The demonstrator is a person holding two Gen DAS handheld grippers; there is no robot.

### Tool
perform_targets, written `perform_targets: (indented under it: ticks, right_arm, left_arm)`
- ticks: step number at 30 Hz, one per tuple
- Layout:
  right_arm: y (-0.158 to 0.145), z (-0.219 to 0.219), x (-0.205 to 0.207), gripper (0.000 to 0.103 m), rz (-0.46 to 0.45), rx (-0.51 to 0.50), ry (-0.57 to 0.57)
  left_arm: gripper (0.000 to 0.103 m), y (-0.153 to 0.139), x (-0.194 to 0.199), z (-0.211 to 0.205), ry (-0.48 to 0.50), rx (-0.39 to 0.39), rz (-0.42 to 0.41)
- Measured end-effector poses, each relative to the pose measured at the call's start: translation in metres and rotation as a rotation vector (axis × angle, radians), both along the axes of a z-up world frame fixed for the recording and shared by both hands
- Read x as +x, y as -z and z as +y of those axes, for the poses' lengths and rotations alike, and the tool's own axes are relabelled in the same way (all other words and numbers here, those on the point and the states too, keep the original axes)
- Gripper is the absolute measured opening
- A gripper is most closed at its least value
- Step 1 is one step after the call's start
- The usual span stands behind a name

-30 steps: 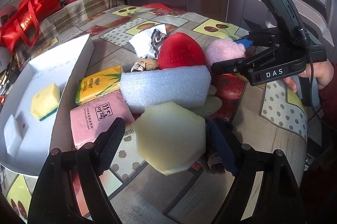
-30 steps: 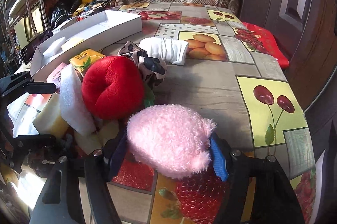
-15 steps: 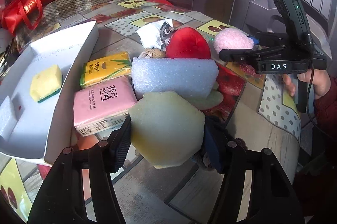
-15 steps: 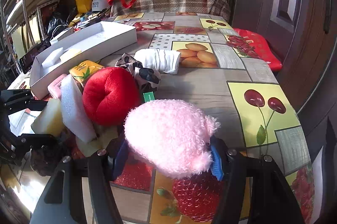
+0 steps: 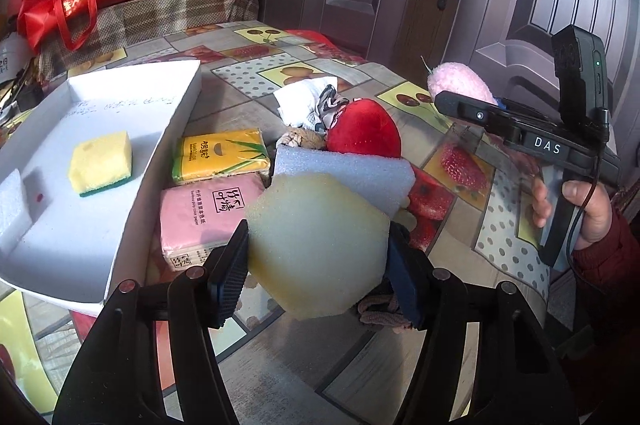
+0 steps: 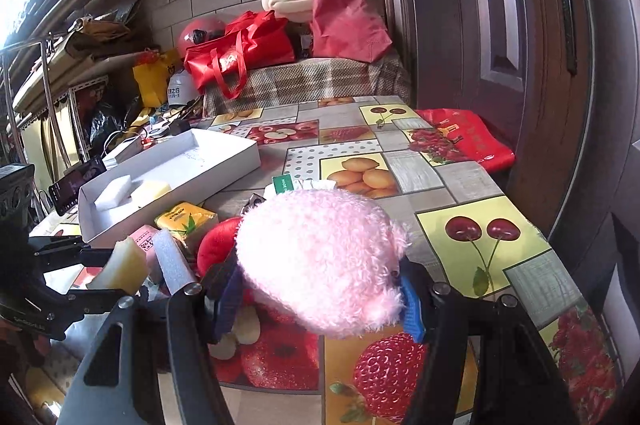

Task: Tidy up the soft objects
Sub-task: 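Grasp the pale yellow octagonal sponge with the left tool and lift it, then carry the octagonal sponge over the box with the left tool while the right tool carries the pink plush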

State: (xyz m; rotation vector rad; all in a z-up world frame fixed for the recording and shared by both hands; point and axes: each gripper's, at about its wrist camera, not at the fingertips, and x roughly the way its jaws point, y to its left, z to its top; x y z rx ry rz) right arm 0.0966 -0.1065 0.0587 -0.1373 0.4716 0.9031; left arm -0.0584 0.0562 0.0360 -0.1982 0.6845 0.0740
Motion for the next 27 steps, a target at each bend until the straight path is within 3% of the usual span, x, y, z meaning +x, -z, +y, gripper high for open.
perform_targets:
  ticks: [10, 12, 14, 21, 27]
  right_arm:
    - [0.003, -0.004, 0.002, 0.065, 0.02, 0.01, -0.002]
    - [0.002, -0.003, 0.001, 0.065, 0.017, 0.008, -0.006]
    - [0.002, -0.003, 0.0, 0.065, 0.015, 0.007, -0.008]
    - [0.002, -0.003, -0.001, 0.066, 0.018, 0.009, -0.01]
    - [0.002, -0.002, 0.0, 0.066, 0.021, 0.007, -0.011]
  left_arm:
    - [0.072, -0.007, -0.035, 0.015, -0.058, -0.05, -0.061]
    - [0.082, -0.008, -0.045, 0.018, -0.06, -0.061, -0.07]
    - [0.083, -0.009, -0.056, 0.019, -0.068, -0.057, -0.077]
    - [0.083, -0.007, -0.08, 0.036, -0.157, -0.054, -0.043]
    - [0.083, -0.003, -0.075, 0.024, -0.085, -0.014, 0.009]
